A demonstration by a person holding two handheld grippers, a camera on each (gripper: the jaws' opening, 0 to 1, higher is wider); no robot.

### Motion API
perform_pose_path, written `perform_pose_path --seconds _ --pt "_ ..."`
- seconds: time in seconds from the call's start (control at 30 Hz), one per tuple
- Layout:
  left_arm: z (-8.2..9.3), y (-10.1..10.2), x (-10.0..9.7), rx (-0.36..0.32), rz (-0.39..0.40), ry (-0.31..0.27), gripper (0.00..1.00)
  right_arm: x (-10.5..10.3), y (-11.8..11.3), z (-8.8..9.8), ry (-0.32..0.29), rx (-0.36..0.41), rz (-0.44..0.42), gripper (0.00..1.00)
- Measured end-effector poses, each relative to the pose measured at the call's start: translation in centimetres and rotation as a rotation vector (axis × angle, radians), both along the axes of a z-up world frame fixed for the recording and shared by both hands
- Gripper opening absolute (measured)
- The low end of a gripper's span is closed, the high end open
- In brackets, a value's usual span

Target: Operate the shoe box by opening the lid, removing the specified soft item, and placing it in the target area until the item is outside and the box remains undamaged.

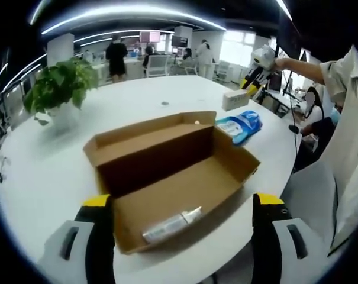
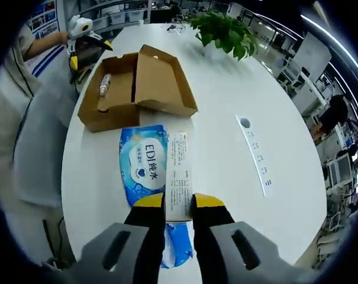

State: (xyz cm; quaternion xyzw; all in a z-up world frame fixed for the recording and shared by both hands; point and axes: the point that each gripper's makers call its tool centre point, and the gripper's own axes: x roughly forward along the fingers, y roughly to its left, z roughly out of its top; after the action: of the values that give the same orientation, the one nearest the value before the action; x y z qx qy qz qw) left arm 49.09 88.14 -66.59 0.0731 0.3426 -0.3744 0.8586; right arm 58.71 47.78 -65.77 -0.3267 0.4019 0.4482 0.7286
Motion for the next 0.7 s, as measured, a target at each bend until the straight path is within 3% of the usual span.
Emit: perform_pose_path --seconds 0.7 --pt "-0.8 -0.9 0.2 0.012 -0.012 0.026 1.00 1.5 -4.3 -4.5 0.041 -0.095 -0.006 0.14"
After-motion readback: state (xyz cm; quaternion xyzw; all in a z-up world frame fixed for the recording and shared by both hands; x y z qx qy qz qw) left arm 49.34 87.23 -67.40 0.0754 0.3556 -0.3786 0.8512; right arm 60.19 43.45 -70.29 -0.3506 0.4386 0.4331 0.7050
